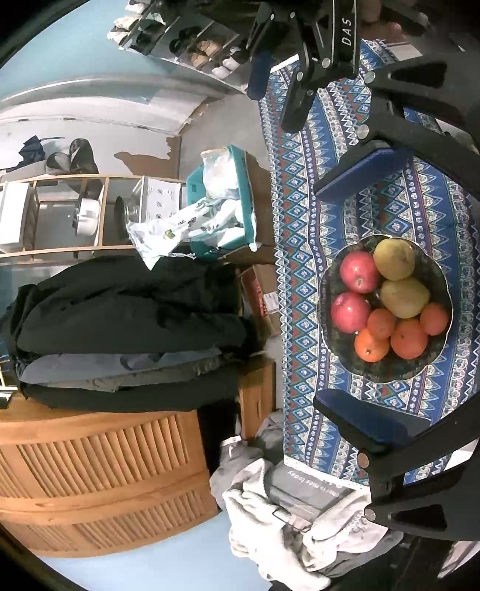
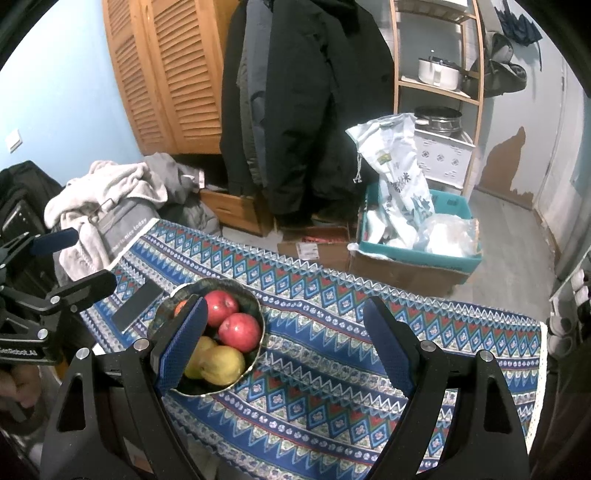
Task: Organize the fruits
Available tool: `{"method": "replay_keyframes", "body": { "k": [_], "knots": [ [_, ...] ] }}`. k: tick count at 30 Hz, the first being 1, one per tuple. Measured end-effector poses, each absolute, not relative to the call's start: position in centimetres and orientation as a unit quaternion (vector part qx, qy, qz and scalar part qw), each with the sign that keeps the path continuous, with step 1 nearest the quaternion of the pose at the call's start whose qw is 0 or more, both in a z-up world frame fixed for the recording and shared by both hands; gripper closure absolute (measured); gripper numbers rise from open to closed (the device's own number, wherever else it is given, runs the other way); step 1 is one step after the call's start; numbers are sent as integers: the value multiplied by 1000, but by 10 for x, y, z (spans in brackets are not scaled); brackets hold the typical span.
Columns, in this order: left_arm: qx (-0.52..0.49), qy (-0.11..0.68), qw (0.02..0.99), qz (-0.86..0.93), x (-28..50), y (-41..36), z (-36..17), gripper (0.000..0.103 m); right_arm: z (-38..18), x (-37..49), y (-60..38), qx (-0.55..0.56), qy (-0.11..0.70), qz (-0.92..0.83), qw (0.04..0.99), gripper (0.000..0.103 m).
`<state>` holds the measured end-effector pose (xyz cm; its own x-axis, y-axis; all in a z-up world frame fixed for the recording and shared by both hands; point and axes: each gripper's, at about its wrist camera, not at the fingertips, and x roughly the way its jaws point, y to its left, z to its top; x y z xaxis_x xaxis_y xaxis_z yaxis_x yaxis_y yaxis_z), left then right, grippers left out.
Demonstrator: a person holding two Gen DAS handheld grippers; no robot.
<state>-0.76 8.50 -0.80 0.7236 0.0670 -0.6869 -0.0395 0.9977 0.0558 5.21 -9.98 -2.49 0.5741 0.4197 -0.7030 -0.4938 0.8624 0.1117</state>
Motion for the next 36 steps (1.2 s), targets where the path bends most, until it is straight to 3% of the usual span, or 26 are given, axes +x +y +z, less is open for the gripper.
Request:
{"method": "replay_keyframes", "body": {
  "k": [36],
  "knots": [
    [18, 390, 920, 43, -6, 86, -12, 1, -24, 52, -100, -51, 382, 259, 886, 18]
  ]
}}
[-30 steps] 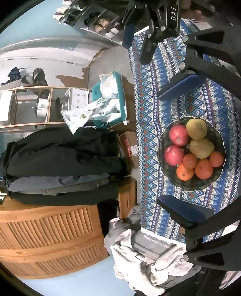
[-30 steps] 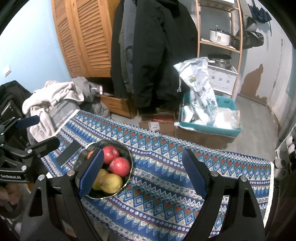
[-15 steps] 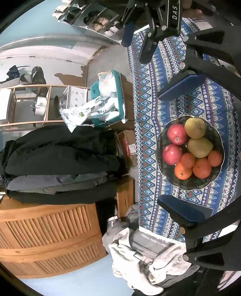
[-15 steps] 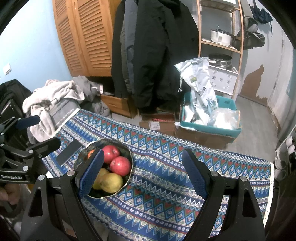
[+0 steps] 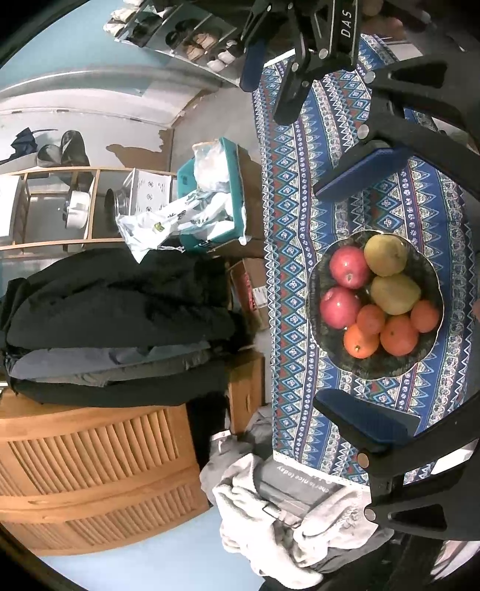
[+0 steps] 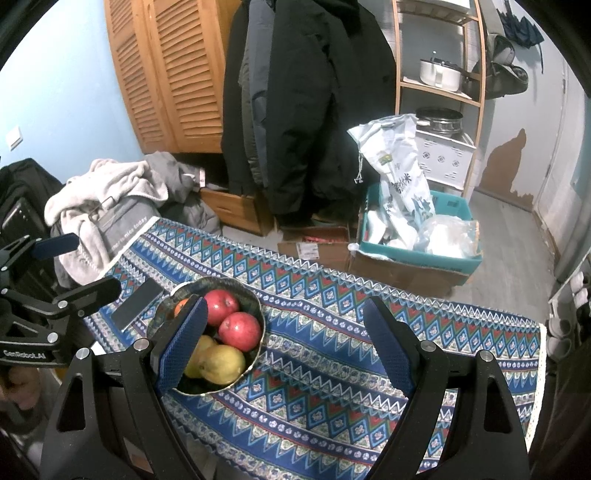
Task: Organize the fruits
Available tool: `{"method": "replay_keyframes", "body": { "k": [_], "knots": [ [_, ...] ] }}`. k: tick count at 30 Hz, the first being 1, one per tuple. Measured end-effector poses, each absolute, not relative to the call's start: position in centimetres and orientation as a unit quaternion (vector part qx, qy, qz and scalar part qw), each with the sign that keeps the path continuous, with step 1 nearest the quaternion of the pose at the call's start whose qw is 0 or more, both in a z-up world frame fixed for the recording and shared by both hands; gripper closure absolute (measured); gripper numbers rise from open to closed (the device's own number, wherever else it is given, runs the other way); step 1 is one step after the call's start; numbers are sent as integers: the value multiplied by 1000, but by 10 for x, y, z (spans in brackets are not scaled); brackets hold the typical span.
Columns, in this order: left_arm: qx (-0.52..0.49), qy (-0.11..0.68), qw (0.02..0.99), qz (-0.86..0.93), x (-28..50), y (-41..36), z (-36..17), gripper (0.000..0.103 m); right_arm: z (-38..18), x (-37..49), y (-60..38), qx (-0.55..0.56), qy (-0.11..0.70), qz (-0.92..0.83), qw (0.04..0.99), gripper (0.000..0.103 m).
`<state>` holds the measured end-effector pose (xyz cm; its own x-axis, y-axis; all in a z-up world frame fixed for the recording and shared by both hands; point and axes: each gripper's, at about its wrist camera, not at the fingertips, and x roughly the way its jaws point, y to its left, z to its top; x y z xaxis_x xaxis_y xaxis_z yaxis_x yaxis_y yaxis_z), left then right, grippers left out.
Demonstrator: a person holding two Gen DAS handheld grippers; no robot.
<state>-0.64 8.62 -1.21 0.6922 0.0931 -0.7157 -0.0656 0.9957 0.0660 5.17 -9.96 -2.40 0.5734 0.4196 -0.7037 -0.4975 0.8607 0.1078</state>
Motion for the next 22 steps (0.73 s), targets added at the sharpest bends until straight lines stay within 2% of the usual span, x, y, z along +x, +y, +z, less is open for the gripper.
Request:
{"method": "replay_keyframes", "body": {
  "k": [22],
  "knots": [
    [24, 396, 917, 36, -9, 79, -16, 1, -25, 51, -99, -52, 384, 259, 885, 18]
  ]
}}
